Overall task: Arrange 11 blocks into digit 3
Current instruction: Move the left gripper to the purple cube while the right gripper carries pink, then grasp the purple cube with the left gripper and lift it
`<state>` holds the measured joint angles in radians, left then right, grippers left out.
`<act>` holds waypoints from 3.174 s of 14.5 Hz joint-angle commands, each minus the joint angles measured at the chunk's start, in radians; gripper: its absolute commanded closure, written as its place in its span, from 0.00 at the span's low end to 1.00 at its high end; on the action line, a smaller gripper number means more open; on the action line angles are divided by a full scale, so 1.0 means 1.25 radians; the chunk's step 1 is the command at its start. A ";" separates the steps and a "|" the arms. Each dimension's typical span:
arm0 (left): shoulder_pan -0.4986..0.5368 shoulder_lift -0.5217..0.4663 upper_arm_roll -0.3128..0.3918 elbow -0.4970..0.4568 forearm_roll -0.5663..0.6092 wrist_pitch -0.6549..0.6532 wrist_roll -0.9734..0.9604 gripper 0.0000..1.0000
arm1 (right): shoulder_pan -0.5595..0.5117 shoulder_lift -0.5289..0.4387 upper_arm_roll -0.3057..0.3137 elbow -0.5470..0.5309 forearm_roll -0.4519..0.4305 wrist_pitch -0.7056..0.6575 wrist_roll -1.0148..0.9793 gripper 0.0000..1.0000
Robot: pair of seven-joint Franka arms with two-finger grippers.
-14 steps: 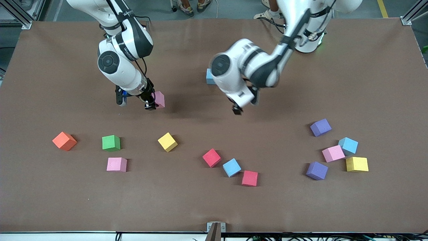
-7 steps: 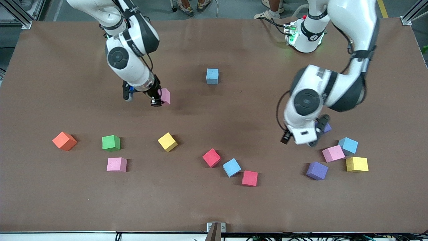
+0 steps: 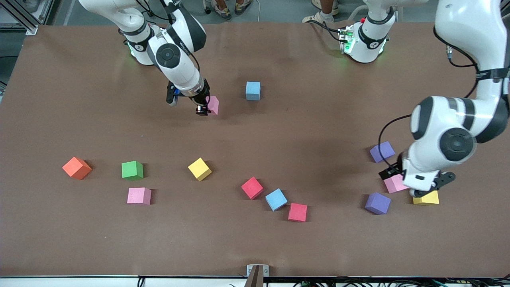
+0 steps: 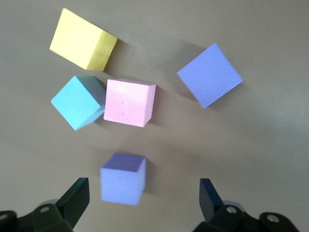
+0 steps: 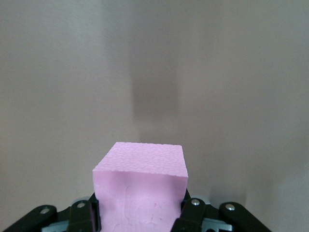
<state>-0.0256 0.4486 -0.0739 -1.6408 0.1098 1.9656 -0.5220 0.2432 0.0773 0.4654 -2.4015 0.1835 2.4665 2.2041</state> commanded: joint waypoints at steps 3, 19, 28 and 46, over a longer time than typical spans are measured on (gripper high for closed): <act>0.047 -0.063 -0.010 -0.254 -0.036 0.233 -0.081 0.00 | 0.091 0.050 0.002 -0.012 0.020 0.053 0.102 1.00; 0.060 -0.095 -0.011 -0.504 0.052 0.489 -0.158 0.10 | 0.207 0.174 -0.007 -0.009 0.016 0.194 0.236 1.00; 0.070 -0.099 -0.092 -0.335 0.025 0.264 -0.535 0.99 | 0.209 0.174 -0.007 -0.008 -0.036 0.195 0.233 0.99; -0.217 -0.002 -0.439 -0.318 0.031 0.203 -1.743 0.99 | 0.234 0.175 -0.035 -0.012 -0.056 0.207 0.235 1.00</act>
<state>-0.2680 0.4469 -0.6250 -2.0286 0.1507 2.1953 -2.6403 0.5016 0.3033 0.4455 -2.4044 0.1335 2.7118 2.4830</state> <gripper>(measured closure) 0.969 0.445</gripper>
